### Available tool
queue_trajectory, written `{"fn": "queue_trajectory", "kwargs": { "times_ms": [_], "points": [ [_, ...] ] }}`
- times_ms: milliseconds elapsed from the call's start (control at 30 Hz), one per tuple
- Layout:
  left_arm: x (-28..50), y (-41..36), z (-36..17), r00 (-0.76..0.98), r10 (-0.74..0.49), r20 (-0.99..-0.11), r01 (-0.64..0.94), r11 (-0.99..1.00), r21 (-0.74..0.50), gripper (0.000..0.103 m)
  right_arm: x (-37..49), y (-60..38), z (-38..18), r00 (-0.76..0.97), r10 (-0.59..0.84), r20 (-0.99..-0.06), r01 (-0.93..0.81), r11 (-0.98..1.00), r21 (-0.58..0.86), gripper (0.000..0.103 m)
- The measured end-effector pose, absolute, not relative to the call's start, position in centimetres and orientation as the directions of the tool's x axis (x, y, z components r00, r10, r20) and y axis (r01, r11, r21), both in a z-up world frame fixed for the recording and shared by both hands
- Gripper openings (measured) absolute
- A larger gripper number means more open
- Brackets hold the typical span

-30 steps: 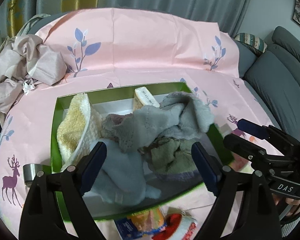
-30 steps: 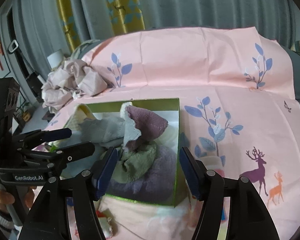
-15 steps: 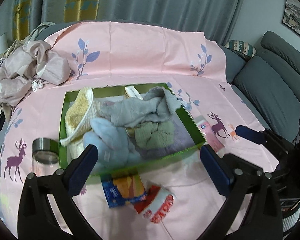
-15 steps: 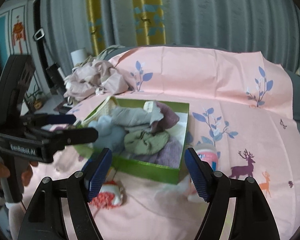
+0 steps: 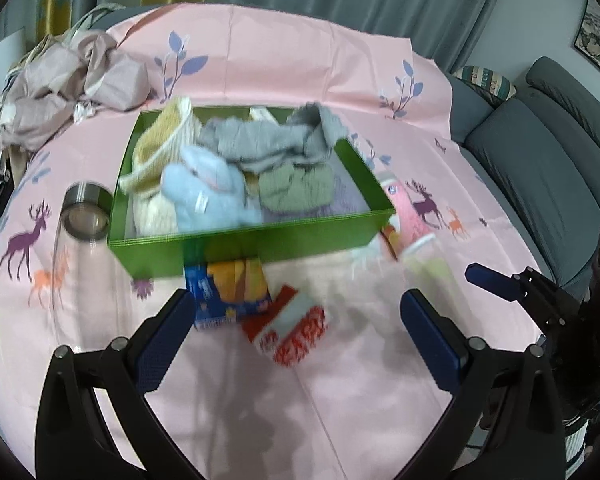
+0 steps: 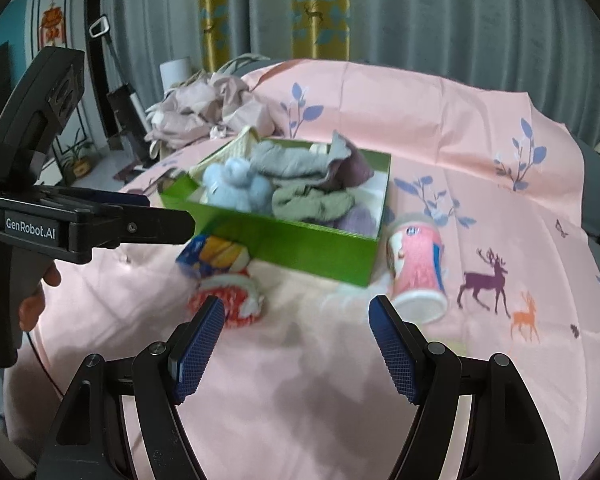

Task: Organize soft objects
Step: 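Withdraw the right gripper and move it toward the red-white cloth, then grasp the red-white patterned cloth with the right gripper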

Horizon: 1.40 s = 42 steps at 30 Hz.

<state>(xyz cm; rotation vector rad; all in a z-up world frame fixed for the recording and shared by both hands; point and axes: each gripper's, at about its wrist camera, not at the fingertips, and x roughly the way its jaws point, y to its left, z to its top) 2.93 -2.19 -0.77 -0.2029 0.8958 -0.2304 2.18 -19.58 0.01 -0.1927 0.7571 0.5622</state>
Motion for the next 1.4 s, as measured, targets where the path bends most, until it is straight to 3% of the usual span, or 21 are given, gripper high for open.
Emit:
{"fn": "queue_trajectory", "kwargs": {
  "times_ms": [300,767,1400],
  "points": [
    [1.3,-2.1,-2.7,0.577,-0.276,-0.769,0.080,0.956,-0.283,0.102,1.1,-19.4,-1.5,0.559,0.423,-0.713,-0.565,0.824,0.046,0.075],
    [-0.6,0.7,-7.6,0.543,-0.406,-0.735,0.028,0.884,-0.467,0.102,1.5,-16.6,-4.9,0.465,0.486,-0.740,-0.644,0.759,0.094,0.075],
    [3.0,-0.7,-8.2,0.503,-0.412,-0.759,0.033,0.887,-0.460,0.101,5.4,-14.3,-7.3,0.367,0.537,-0.760,-0.711,0.688,0.143,0.075]
  ]
}}
